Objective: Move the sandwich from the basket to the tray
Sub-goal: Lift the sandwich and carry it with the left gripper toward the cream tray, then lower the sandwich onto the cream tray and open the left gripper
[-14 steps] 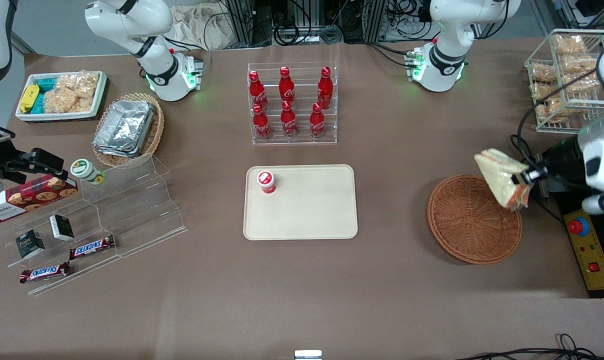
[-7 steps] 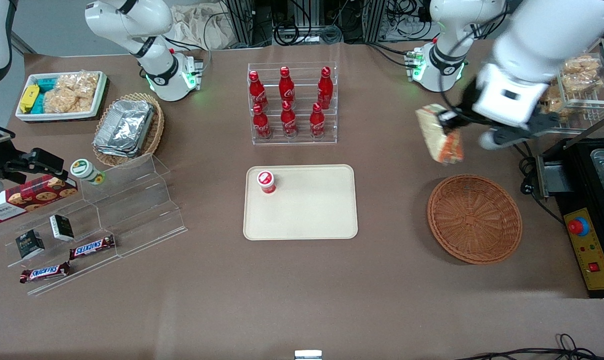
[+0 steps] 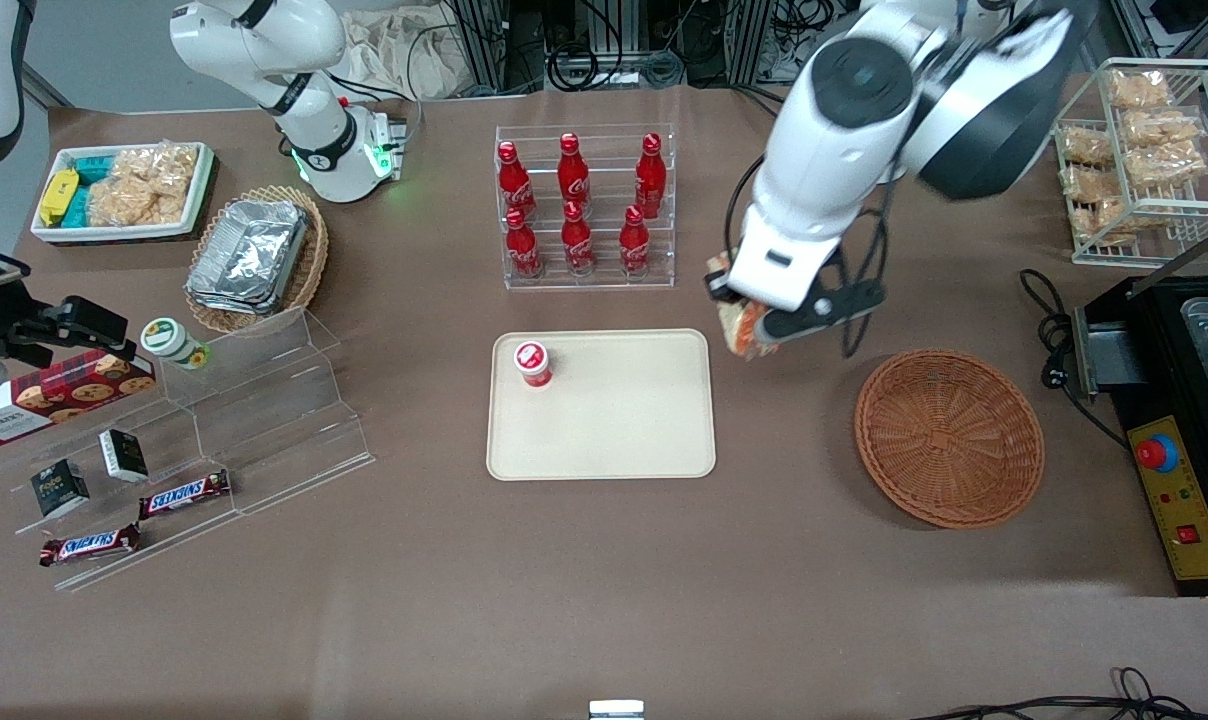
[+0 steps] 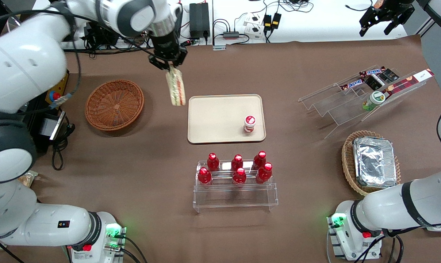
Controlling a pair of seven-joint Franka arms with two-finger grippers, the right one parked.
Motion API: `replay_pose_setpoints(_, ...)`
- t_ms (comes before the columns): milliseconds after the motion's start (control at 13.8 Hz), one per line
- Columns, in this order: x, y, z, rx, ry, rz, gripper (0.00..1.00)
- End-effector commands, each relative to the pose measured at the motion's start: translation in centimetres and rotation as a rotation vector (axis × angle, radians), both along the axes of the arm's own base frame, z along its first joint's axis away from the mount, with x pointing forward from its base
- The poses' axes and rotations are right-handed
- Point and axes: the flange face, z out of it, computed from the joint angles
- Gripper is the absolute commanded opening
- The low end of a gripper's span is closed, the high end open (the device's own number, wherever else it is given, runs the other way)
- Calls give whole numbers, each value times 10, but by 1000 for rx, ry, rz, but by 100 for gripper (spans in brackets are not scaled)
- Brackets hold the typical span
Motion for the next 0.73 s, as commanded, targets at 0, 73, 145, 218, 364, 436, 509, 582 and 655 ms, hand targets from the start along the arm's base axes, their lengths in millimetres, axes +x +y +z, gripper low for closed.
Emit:
replay_pose_setpoints(0, 11, -27, -35, 2, -14, 38, 6)
replay_pose_setpoints(73, 15, -32, -50, 8, -19, 41, 6)
replay_pose_setpoints(145, 19, -37, -65, 7, -21, 47, 6)
replay_pose_setpoints(218, 21, -46, -82, 3, -23, 48, 6)
replay_pose_setpoints(364, 26, -57, -117, 13, -35, 64, 6)
replay_pose_setpoints(436, 24, -66, -137, 25, -41, 64, 6)
replay_pose_setpoints(509, 24, -72, -154, 37, -52, 60, 6)
replay_pose_setpoints(582, 27, -74, -172, 48, -61, 57, 6)
replay_pose_setpoints(655, 28, -75, -189, 62, -66, 55, 6)
